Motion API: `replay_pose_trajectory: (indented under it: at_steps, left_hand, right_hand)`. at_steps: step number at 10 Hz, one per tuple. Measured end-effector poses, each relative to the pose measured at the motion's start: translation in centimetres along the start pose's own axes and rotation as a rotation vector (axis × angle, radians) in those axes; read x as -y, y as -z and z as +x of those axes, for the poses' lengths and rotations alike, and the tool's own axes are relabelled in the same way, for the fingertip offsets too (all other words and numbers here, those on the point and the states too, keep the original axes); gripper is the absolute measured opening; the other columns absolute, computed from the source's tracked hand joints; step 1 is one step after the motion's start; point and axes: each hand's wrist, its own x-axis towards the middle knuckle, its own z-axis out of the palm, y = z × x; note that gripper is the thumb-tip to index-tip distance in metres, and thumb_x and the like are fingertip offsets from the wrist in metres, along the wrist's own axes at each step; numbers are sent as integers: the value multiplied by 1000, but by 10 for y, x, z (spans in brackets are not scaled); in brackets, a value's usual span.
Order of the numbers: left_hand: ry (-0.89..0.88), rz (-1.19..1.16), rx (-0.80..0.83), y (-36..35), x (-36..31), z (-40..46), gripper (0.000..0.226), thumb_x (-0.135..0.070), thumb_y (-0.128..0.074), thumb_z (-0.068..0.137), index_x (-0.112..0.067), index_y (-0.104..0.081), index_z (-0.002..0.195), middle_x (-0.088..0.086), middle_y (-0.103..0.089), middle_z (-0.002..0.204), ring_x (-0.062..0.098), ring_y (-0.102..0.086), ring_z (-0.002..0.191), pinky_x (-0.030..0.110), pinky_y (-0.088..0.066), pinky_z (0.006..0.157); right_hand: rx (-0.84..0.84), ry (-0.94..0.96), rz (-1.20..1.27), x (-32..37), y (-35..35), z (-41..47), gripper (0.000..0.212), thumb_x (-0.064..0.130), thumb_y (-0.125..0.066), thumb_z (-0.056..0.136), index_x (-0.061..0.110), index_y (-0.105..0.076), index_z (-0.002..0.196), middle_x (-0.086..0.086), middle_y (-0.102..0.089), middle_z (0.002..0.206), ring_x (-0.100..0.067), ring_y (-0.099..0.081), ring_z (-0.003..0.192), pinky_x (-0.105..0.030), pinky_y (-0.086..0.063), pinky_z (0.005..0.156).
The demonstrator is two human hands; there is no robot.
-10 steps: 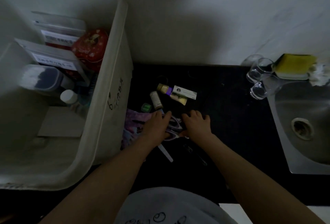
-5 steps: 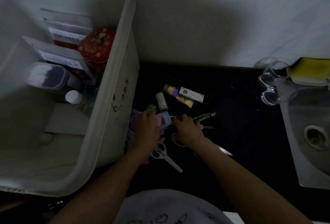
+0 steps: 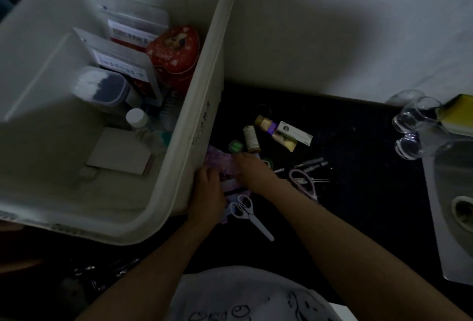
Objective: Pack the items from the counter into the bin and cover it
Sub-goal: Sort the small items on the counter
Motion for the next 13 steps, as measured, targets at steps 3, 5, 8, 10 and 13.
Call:
replay_pose_trajectory:
  at_steps: [3, 5, 8, 10, 13]
  left_hand:
    - [-58, 96, 79, -21, 10, -23, 78, -7, -63, 81, 6, -20, 145, 28, -25, 147, 42, -25, 139, 50, -23, 115]
    - [-113, 111, 167, -32, 4, -24, 75, -18, -52, 90, 1, -10, 148, 17, -9, 157, 27, -10, 146, 36, -6, 120]
    - [276, -319, -282, -23, -27, -29, 43, 5, -50, 82, 2, -49, 125, 20, -49, 122, 32, -46, 115, 32, -35, 103]
    - [520, -441, -249, -17, -25, -14, 34, 3, -55, 80, 15, -53, 113, 31, -57, 117, 39, -55, 112, 38, -42, 97]
    - [642, -723, -97, -21, -15, -9, 18, -15, -66, 84, 3, -63, 84, 19, -65, 93, 27, -64, 89, 29, -47, 68]
  right_hand:
    - [-185, -223, -162, 2, -25, -8, 50, 26, -51, 92, 11, -37, 137, -13, -43, 134, -31, -40, 125, -43, -34, 101]
    - [-132, -326, -151, -14, -27, -27, 59, 35, -64, 83, 13, -36, 131, -13, -45, 127, -33, -44, 119, -43, -37, 97]
    - [-123, -367, 8, -16, -12, -34, 44, 30, -59, 88, 7, -43, 121, -15, -53, 120, -34, -52, 113, -44, -39, 93]
    - [-57, -384, 143, -2, -17, -32, 37, 29, -54, 90, 5, -47, 117, -15, -58, 116, -32, -58, 104, -39, -46, 86]
    - [92, -460, 272, -3, -14, -32, 31, 32, -62, 87, 10, -51, 107, -11, -57, 111, -30, -55, 111, -41, -43, 96]
